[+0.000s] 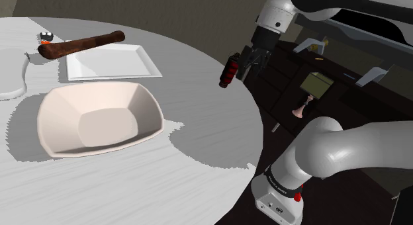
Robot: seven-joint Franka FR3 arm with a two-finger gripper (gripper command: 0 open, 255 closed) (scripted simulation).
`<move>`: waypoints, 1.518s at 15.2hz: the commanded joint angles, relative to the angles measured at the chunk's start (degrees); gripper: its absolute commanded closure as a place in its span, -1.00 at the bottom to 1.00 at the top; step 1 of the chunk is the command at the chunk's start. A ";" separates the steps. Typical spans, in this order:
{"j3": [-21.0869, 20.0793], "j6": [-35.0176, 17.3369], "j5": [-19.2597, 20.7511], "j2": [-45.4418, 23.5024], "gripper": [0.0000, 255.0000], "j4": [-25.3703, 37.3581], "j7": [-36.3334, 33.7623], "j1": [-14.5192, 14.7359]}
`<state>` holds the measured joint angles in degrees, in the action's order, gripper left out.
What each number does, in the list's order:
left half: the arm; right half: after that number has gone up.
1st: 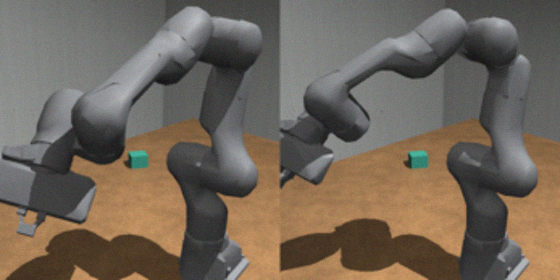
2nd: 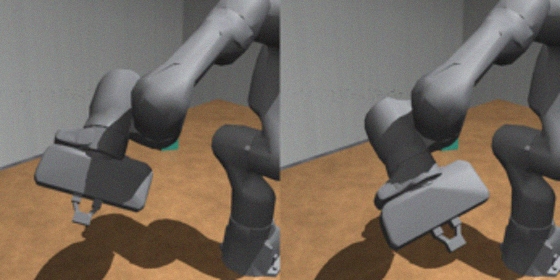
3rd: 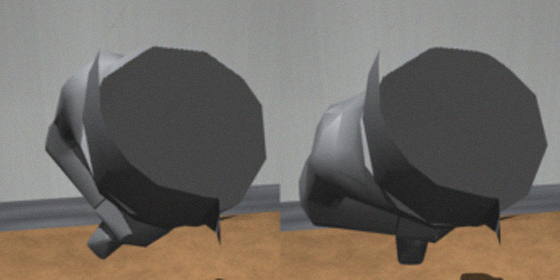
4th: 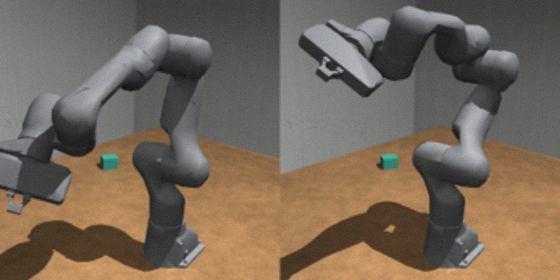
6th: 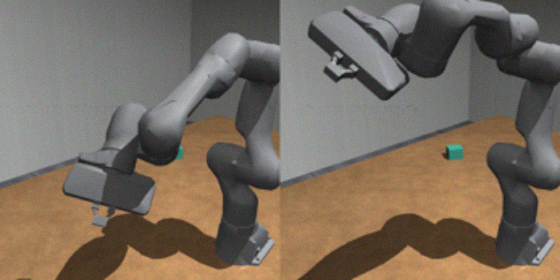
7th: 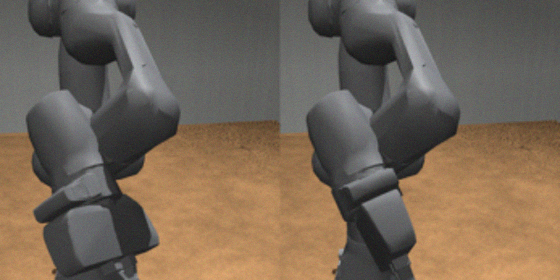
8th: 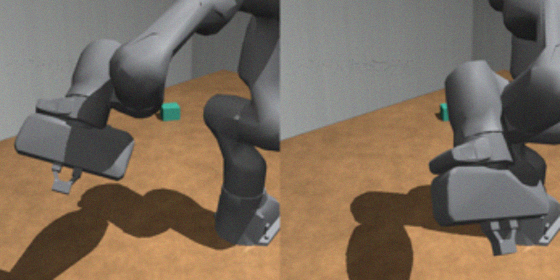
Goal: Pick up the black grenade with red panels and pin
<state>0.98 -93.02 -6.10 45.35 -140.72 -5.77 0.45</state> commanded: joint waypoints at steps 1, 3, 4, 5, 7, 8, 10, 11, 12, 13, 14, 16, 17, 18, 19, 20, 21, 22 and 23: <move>0.00 0.00 0.00 0.00 -1.00 0.00 0.00 0.00; 1.24 -1.75 1.33 -2.03 -1.00 2.56 3.09 0.16; 1.84 -2.59 1.90 -3.03 -1.00 3.89 4.60 0.28; 2.43 -3.41 2.41 -4.04 -1.00 5.25 6.12 0.42; 3.59 -4.96 3.26 -6.04 -1.00 8.07 9.09 0.79; 4.17 -5.69 3.61 -7.04 -1.00 9.52 10.56 1.02; 4.73 -7.10 3.89 -7.86 -1.00 10.10 12.05 1.22; 4.75 -7.83 3.91 -7.72 -1.00 9.23 12.11 1.20; 4.76 -8.57 3.92 -7.59 -1.00 8.36 12.16 1.18; 4.78 -9.30 3.93 -7.48 -1.00 7.51 12.21 1.16; 4.80 -10.04 3.94 -7.37 -1.00 6.67 12.27 1.14; 4.84 -11.52 3.96 -7.20 -1.00 5.01 12.38 1.11; 4.85 -11.95 3.96 -7.16 -1.00 4.54 12.41 1.10; 4.85 -11.95 3.96 -7.15 -1.00 4.53 12.41 1.10; 4.85 -11.95 3.96 -7.16 -1.00 4.53 12.41 1.10; 4.76 -11.96 3.92 -7.13 1.00 4.50 12.30 1.13; 4.74 -12.03 3.91 -7.19 1.00 4.50 12.28 1.14; 4.73 -12.03 3.90 -7.18 1.00 4.48 12.27 1.15; 4.73 -12.06 3.90 -7.17 1.00 4.45 12.27 1.15</move>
<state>5.74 -105.07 -2.14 38.21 -136.17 6.50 1.56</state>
